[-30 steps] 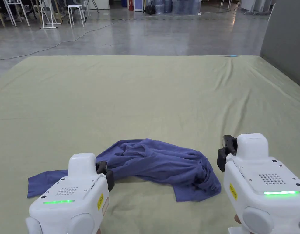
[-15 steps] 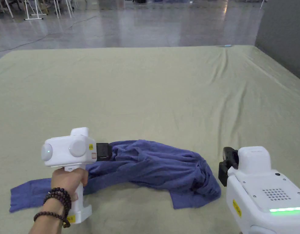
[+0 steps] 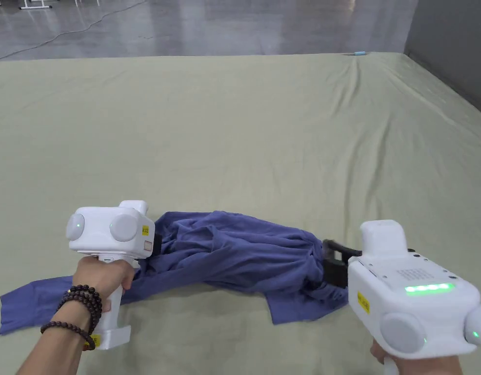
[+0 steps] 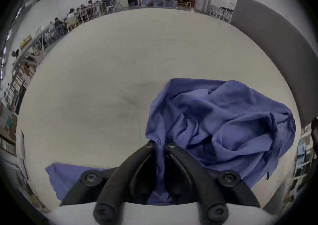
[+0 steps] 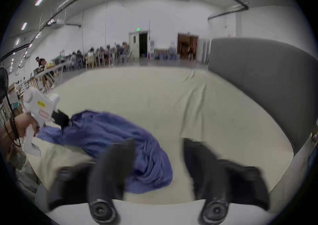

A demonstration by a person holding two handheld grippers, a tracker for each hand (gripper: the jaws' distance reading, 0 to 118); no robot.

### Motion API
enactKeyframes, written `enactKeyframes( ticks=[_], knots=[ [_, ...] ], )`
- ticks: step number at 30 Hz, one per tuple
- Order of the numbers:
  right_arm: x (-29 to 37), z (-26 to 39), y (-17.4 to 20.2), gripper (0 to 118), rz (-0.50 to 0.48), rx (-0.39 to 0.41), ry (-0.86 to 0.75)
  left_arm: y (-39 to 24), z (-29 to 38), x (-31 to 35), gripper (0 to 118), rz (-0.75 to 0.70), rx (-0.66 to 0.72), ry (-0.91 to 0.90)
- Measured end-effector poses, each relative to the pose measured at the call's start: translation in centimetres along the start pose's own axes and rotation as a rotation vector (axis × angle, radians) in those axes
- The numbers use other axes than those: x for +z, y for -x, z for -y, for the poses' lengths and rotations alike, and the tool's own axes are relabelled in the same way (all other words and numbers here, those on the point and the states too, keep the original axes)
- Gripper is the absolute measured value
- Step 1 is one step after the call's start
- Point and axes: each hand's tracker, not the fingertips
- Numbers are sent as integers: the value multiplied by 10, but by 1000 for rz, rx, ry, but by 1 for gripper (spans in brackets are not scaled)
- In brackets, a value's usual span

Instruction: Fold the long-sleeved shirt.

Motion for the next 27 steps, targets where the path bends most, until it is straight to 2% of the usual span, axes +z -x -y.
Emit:
enactKeyframes(
  ticks=[3,6,7,9,11,13,14,16,17,20,23,25,27],
  knots=[
    [-32,3,-6,87,30,48,141,4,-6,9,0,15,22,-24],
    [-66,15,-11,84,20,45,241,7,-8,22,0,38,35,-60],
    [-77,18,-11,73,4,31,276,7,-8,27,0,34,29,-70],
    [-100,23,-8,10,-58,10,318,8,-9,33,0,32,19,-82],
    [-112,25,-5,9,-102,12,315,10,-9,39,0,47,16,-97],
    [-110,22,2,9,-75,20,278,13,-9,47,0,59,24,-110],
    [-104,14,0,8,-91,15,305,15,-8,53,0,67,27,-128],
    [-89,-1,-9,8,-175,-60,256,20,-11,67,0,91,34,-195],
    [-79,-11,-11,8,-167,-70,199,23,-13,77,0,92,40,-238],
    [-47,-63,-19,8,-166,-37,58,34,-28,110,0,106,94,-352],
    [-24,-126,-20,8,-223,-17,-49,41,-50,152,0,97,87,-474],
    [-11,-169,-16,8,-208,43,-130,45,-70,182,0,77,69,-531],
    [-2,-214,-15,8,-205,64,-197,48,-94,214,0,68,68,-599]
  ],
)
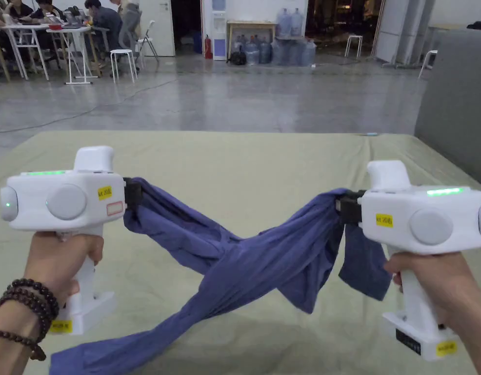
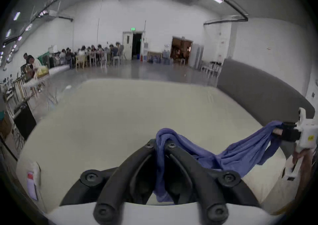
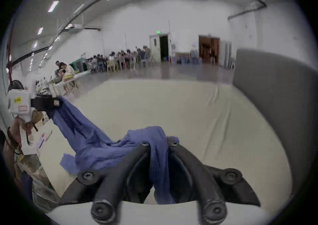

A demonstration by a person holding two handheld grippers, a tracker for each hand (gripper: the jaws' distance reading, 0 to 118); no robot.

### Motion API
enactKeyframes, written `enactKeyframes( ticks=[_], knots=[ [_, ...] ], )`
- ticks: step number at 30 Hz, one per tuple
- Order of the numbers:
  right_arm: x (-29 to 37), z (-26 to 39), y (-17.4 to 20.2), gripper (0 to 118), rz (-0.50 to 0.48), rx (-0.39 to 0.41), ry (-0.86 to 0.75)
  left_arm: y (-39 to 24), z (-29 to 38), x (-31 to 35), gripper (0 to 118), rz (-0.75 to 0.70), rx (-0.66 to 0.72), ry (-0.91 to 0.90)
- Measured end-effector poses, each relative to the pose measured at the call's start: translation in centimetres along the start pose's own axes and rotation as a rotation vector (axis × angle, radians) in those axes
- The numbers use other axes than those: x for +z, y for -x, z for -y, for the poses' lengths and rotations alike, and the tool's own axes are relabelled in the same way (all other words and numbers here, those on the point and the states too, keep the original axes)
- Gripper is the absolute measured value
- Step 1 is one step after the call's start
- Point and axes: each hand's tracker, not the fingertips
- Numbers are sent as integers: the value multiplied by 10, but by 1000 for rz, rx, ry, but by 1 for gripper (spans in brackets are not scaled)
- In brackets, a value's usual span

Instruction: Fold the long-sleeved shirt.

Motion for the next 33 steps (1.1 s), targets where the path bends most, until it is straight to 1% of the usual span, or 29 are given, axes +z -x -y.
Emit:
enactKeyframes(
  ticks=[2,3,5,6,10,11,13,16,19,21,23,25,28,31,33],
  knots=[
    [0,-46,-4,8,3,3,-55,0,-40,10,0,-4,-1,-59],
    [0,-71,-5,8,13,18,-82,-1,-63,12,0,-17,4,-80],
    [-2,-116,-9,8,71,36,-133,-4,-106,16,0,-66,-12,-127],
    [-4,-141,-14,8,85,43,-150,-6,-128,16,0,-67,-15,-118],
    [-10,-222,-36,8,116,-18,-206,-8,-196,13,0,-71,23,-171],
    [-13,-236,-42,8,121,-26,-211,-11,-207,13,0,-81,19,-185],
    [-17,-260,-51,8,124,-33,-208,-3,-237,-7,0,-104,-5,-208],
    [-24,-273,-61,8,183,-32,-204,-7,-245,-11,0,-103,3,-209],
    [-38,-260,-73,8,182,-61,-175,-9,-237,-28,0,-96,7,-191],
    [-53,-237,-78,8,177,-73,-139,-10,-216,-43,0,-97,3,-164],
    [-73,-207,-82,8,175,-72,-87,-6,-190,-67,0,-100,6,-95],
    [-98,-169,-86,8,181,-88,-23,-2,-154,-93,0,-95,11,-20],
    [-133,-109,-91,8,160,-129,74,3,-96,-125,0,-84,25,86],
    [-153,-59,-89,8,155,-136,134,10,-49,-146,0,-65,35,137],
    [-159,-37,-89,8,149,-138,159,12,-24,-147,0,-66,63,163]
  ],
)
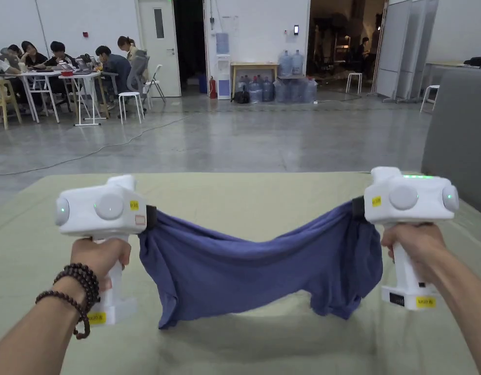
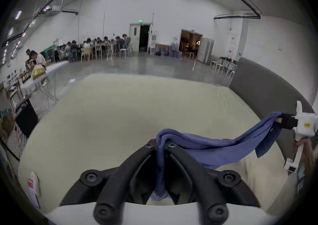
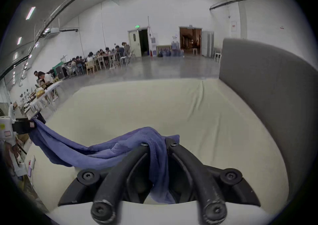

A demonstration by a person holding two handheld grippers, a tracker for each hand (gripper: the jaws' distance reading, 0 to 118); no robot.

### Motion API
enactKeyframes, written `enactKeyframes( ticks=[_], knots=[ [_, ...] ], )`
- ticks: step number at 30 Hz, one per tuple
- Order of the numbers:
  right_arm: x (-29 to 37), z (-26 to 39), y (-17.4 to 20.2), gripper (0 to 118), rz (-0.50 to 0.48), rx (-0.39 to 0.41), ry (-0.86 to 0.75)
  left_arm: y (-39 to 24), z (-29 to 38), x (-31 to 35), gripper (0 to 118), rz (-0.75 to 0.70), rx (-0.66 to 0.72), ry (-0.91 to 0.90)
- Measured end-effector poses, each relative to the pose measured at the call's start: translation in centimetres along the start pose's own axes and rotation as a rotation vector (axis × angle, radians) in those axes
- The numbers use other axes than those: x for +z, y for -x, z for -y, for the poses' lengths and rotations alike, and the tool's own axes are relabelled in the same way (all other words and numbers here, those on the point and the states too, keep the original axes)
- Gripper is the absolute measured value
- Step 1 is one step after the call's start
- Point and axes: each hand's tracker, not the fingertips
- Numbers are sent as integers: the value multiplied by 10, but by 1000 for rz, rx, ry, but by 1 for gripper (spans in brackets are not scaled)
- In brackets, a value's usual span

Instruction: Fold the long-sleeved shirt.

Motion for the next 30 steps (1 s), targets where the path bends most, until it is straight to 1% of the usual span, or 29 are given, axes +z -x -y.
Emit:
enactKeyframes(
  ticks=[3,5,6,7,10,12,14,15,16,17,19,21,22,25,26,27,28,29,30],
  knots=[
    [7,19,0,8,-8,15,12,7,17,7,0,18,28,12],
    [23,29,2,8,-12,30,5,7,27,24,0,17,-14,-17],
    [36,36,3,8,3,43,-3,7,35,39,0,-6,-29,-53],
    [49,46,3,8,8,48,-16,6,43,51,0,8,-17,-65],
    [83,91,6,8,32,72,-21,3,78,87,0,10,-35,-29],
    [105,132,7,8,40,76,-5,7,107,97,0,-4,-59,16],
    [119,178,3,8,33,48,44,8,146,117,0,5,-86,75],
    [128,203,3,8,51,22,87,6,169,125,0,-2,-100,115],
    [137,228,3,8,60,18,113,8,192,132,0,8,-116,152],
    [144,249,2,8,47,39,138,10,213,137,0,8,-120,181],
    [152,290,2,8,85,73,229,16,257,140,0,0,-137,270],
    [155,318,0,8,80,86,313,23,293,136,0,-10,-120,366],
    [156,327,0,8,70,87,327,26,305,135,0,-16,-117,391],
    [148,336,-5,8,68,69,344,34,323,133,0,-16,-76,386],
    [149,336,-5,12,68,70,343,36,324,132,1,-8,-61,380],
    [147,335,-6,29,70,74,344,35,325,136,18,-9,-43,364],
    [146,334,-7,58,68,76,342,35,323,138,49,-1,-31,347],
    [149,330,-9,83,68,72,331,34,320,140,88,10,-33,344],
    [158,325,-9,94,78,62,321,31,315,143,113,-1,-46,347]
  ],
)
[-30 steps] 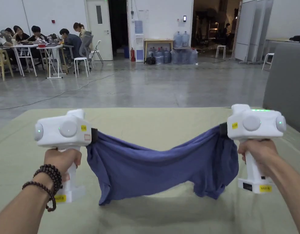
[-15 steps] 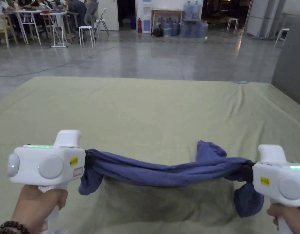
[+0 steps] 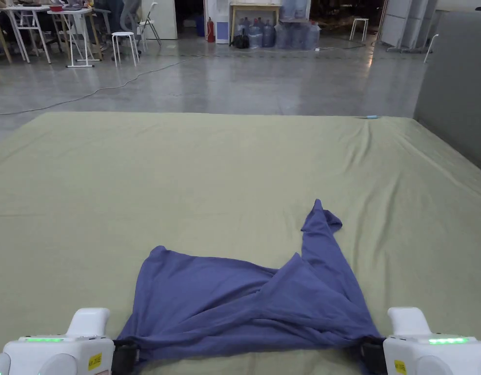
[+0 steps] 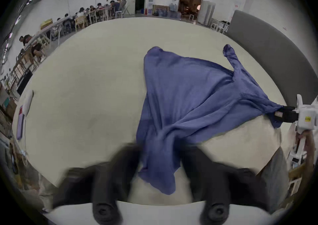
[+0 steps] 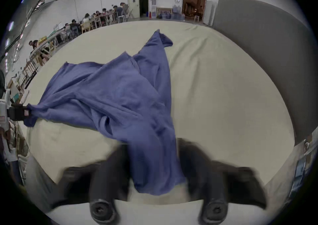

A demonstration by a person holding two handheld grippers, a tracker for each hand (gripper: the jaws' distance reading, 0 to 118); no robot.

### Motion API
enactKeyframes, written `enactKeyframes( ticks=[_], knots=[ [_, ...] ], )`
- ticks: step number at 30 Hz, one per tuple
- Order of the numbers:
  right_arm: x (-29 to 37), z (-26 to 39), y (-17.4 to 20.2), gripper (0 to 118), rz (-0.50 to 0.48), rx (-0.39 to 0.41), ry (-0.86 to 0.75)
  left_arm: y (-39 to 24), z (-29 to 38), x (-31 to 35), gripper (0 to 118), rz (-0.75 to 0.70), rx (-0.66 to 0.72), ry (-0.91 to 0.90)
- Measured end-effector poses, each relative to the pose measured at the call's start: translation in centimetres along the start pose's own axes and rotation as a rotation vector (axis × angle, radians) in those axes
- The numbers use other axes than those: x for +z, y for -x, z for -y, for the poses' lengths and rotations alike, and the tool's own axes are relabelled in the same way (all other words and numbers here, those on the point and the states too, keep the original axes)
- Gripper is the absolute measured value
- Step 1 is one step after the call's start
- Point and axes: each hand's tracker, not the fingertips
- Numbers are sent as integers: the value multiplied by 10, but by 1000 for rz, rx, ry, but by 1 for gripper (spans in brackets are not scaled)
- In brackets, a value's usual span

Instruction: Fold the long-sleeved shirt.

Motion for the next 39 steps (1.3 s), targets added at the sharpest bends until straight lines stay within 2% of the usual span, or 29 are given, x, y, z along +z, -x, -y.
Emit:
enactKeyframes(
  ticks=[2,4,5,6,7,8,11,13,17,18,19,20,21,28,32,34,35,36,37,39],
  knots=[
    [24,-6,-5,94,6,-8,-54,-4,-6,18,114,-35,-37,-14],
    [53,-15,-7,93,-14,-25,-136,-7,-18,43,113,-22,-56,-118],
    [63,-20,-7,88,-7,-43,-165,-9,-21,54,103,-21,-53,-150],
    [72,-24,-7,63,-9,-67,-189,-11,-26,65,55,-21,-51,-179],
    [78,-28,-7,29,-15,-85,-210,-14,-29,74,3,-18,-37,-216],
    [84,-30,-4,2,-17,-82,-225,-17,-32,82,0,-3,-38,-258],
    [82,-35,6,0,28,-50,-239,-24,-39,86,0,-8,-38,-275],
    [77,-37,9,0,7,-24,-218,-25,-48,82,0,24,-41,-267],
    [74,-40,14,0,-26,-31,-234,-25,-81,56,0,10,-37,-252],
    [72,-42,14,0,-35,-41,-239,-23,-94,46,28,1,-28,-253],
    [70,-44,14,0,-43,-43,-236,-22,-105,35,65,-4,-23,-253],
    [67,-47,15,0,-48,-41,-228,-18,-120,20,90,-3,-19,-246],
    [63,-49,16,0,-46,-34,-220,-16,-135,5,96,-15,-9,-219],
    [29,-61,14,0,-45,-36,-174,-3,-209,-117,95,-86,59,31],
    [5,-64,11,0,-32,-47,-126,-3,-218,-164,90,-58,93,124],
    [-4,-68,9,0,-34,-50,-110,-5,-215,-180,43,-35,105,166],
    [-8,-72,8,0,-35,-51,-102,-9,-211,-185,34,-54,96,173],
    [-11,-75,7,0,-34,-49,-99,-15,-207,-187,19,-77,74,185],
    [-16,-82,4,0,-36,-47,-97,-16,-207,-188,0,-201,-13,153],
    [-28,-103,-2,0,-26,-51,-98,-18,-209,-176,0,-95,-1,120]
  ],
)
